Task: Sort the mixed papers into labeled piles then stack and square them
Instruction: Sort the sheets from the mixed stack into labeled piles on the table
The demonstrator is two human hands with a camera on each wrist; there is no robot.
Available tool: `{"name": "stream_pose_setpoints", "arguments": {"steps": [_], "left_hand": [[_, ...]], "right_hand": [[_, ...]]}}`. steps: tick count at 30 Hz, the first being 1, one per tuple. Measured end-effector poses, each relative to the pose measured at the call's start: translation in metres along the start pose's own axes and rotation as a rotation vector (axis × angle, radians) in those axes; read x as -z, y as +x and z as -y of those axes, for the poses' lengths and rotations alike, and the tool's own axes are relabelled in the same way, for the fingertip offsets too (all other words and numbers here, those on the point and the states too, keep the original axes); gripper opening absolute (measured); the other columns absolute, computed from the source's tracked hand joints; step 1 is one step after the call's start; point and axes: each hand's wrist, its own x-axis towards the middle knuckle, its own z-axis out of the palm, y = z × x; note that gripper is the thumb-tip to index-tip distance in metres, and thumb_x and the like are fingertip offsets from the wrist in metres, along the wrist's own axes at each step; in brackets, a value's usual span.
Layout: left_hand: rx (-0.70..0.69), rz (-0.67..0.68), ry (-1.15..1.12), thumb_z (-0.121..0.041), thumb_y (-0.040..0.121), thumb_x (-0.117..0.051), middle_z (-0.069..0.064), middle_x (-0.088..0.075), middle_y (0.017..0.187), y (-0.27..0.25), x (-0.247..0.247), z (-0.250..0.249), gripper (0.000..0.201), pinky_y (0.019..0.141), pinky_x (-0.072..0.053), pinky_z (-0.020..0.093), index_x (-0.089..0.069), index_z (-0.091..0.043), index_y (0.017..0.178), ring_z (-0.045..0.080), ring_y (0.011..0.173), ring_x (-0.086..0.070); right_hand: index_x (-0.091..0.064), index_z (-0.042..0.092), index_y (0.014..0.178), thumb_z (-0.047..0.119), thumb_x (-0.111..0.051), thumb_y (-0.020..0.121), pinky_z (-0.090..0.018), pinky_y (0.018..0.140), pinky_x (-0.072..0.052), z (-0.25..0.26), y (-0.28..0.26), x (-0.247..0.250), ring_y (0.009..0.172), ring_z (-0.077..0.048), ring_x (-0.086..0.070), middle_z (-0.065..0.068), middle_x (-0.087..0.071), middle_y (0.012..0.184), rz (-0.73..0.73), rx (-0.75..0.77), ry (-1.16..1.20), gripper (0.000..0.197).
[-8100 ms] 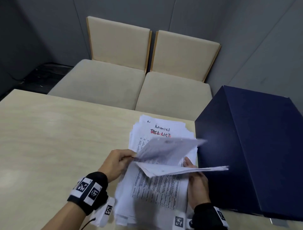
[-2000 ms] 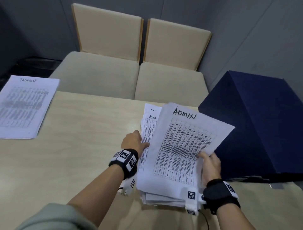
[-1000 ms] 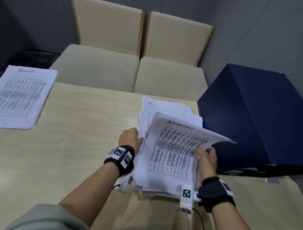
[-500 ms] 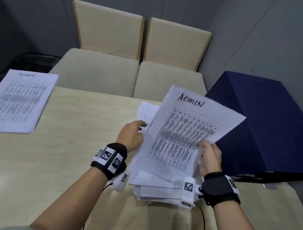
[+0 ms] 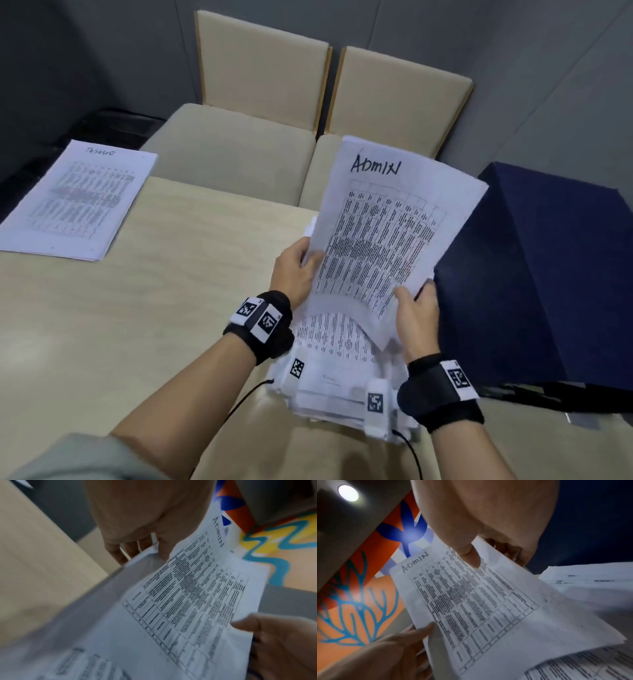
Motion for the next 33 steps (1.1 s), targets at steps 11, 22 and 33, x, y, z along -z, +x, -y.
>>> {"name": "stream_pose_setpoints", "arguments": {"steps": [11,22,33], "left_hand": [[0.328,-0.401,0.170,-0.014,0.099,-0.052,0.006,-0.067,0.094,-0.048,0.269,0.083,0.017,0.073,-0.045,0.030,-0.063,-0.013,0.112,0.020,0.076,-0.057],[0.804,-0.412,0.826,-0.026,0.095,-0.058,0.013,-0.057,0.129,-0.144,0.476,0.192,0.036,0.097,-0.044,0.043,-0.054,-0.010,0.126,0.035,0.118,-0.053],[0.645,-0.077,0.868,-0.058,0.083,-0.065,-0.012,0.002,0.164,-0.143,0.425,0.226,0.090,0.118,-0.013,0.060,-0.015,-0.035,0.154,0.020,0.151,0.002]], "right_hand": [[-0.055,0.015,0.107,0.011,-0.058,0.095,-0.023,0.074,-0.042,-0.029,-0.023,-0.098,0.090,-0.014,-0.059,0.002,-0.062,0.099,0.392,0.007,-0.331,0.014],[-0.060,0.005,0.121,0.007,-0.059,0.092,-0.037,0.092,-0.042,-0.068,-0.090,-0.205,0.110,-0.036,-0.058,-0.021,-0.053,0.129,0.706,0.197,-0.902,0.029],[-0.060,0.000,0.123,0.009,-0.067,0.087,-0.043,0.098,-0.041,-0.069,-0.090,-0.228,0.118,-0.041,-0.053,-0.028,-0.054,0.128,0.635,0.194,-1.040,0.037]]}}
